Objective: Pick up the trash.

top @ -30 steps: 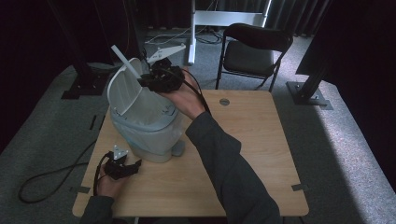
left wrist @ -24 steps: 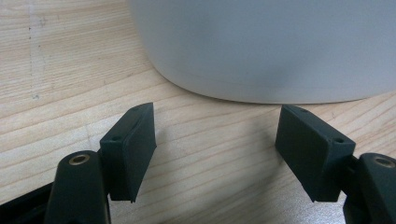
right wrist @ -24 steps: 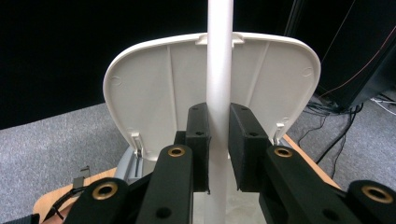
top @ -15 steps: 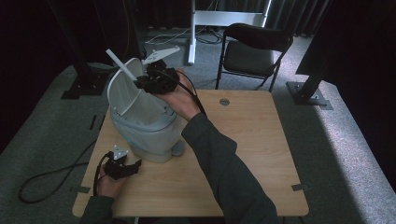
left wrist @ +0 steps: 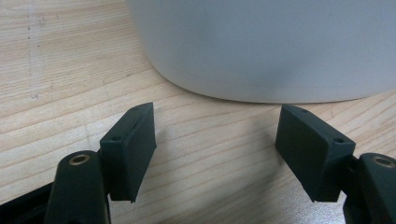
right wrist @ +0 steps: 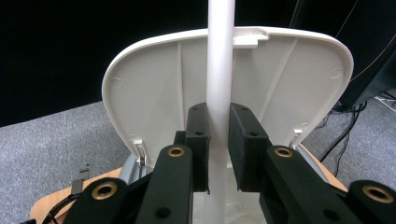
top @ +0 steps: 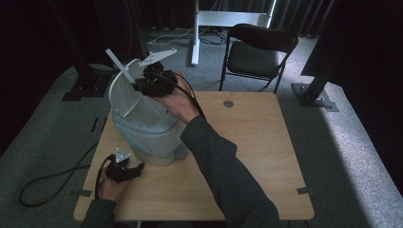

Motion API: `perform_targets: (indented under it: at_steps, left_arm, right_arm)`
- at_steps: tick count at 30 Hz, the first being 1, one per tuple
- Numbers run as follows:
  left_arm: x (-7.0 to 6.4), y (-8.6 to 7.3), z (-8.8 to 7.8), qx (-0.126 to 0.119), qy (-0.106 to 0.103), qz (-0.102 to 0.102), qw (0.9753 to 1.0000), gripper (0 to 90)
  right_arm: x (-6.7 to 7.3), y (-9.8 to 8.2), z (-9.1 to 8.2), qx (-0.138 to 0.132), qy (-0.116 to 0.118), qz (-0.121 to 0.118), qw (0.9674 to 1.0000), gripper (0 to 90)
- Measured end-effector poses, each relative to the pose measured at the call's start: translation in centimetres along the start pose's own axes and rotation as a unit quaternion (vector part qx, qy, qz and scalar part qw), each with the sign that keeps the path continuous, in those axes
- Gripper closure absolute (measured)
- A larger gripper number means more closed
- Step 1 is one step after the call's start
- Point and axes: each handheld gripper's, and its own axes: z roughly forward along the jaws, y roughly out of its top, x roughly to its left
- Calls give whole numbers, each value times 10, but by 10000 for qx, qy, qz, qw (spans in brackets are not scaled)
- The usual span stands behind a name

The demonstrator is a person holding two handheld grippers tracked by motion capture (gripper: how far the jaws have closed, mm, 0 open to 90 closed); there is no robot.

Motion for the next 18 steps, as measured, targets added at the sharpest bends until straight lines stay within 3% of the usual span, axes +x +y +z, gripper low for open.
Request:
perform_targets:
  at_steps: [15, 18]
  left_arm:
    - [0, 0, 0, 1, -3, 0, 10000, 289]
    - [0, 0, 0, 1, 1, 0, 10000, 289]
  right_arm:
    - [-2, -9, 5, 169, -3, -23, 9999, 777]
    - [-2, -11, 6, 210, -11, -45, 9998, 734]
